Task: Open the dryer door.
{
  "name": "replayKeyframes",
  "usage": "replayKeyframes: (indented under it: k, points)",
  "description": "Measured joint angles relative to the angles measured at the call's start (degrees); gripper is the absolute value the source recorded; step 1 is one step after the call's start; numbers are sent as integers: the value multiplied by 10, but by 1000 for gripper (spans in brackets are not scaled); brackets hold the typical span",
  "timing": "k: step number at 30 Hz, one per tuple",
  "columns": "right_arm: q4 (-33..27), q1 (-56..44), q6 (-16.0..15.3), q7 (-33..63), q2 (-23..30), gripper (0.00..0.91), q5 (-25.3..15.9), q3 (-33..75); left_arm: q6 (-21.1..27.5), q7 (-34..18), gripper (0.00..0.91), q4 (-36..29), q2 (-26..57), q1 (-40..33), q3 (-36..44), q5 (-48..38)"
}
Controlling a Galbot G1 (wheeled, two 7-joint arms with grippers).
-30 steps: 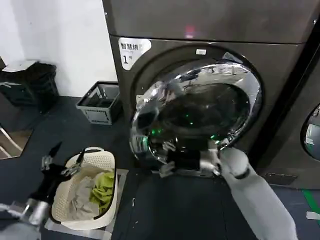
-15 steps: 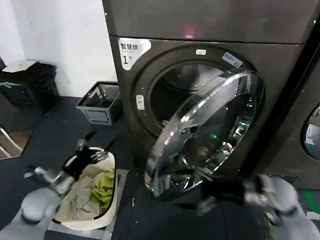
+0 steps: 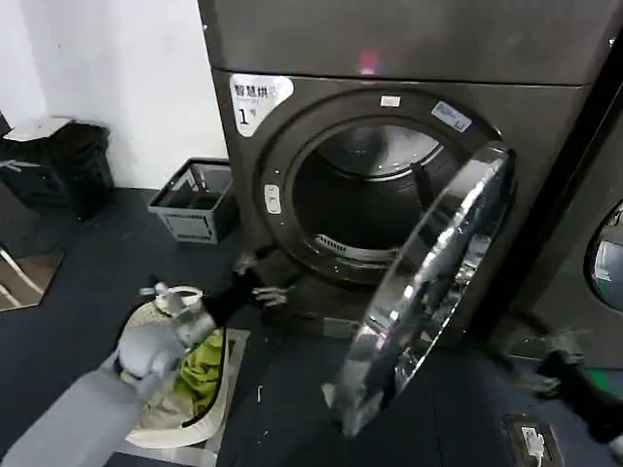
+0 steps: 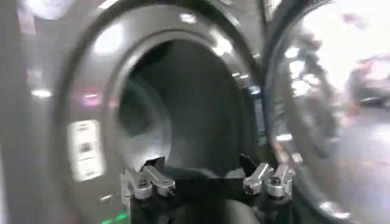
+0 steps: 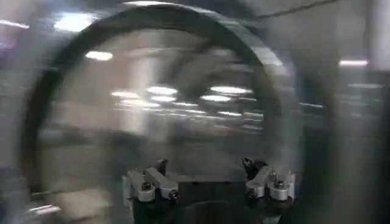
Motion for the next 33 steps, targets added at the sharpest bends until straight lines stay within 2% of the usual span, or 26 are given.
replayKeyframes:
  k: [2,5,8,11,23,29,33]
  points:
    - [4,-5,-19,88,0,907,-22,18,-4,11,907,-5,5,-21,36,-15]
    - [8,-12,-28,212,0,907,-45,47,-2,12,907,-17,11,-49,90,-30]
    - [7,-19,-31,275,-3,907,-76,83,-2,8,907,-30,16,-76,144,-38]
    - [6,-23,-31,307,-10,907,-103,123,-10,2,907,-32,12,-106,201,-69]
    - [-26,-20,-64,380,-48,907,-142,299,-43,-7,907,8,-68,-242,359,-124]
    - [-32,-28,-62,389,-62,907,-140,368,-43,-12,907,42,-127,-300,416,-127]
    - [-43,-29,-69,400,-76,907,-105,408,-41,-20,907,61,-159,-322,445,-129]
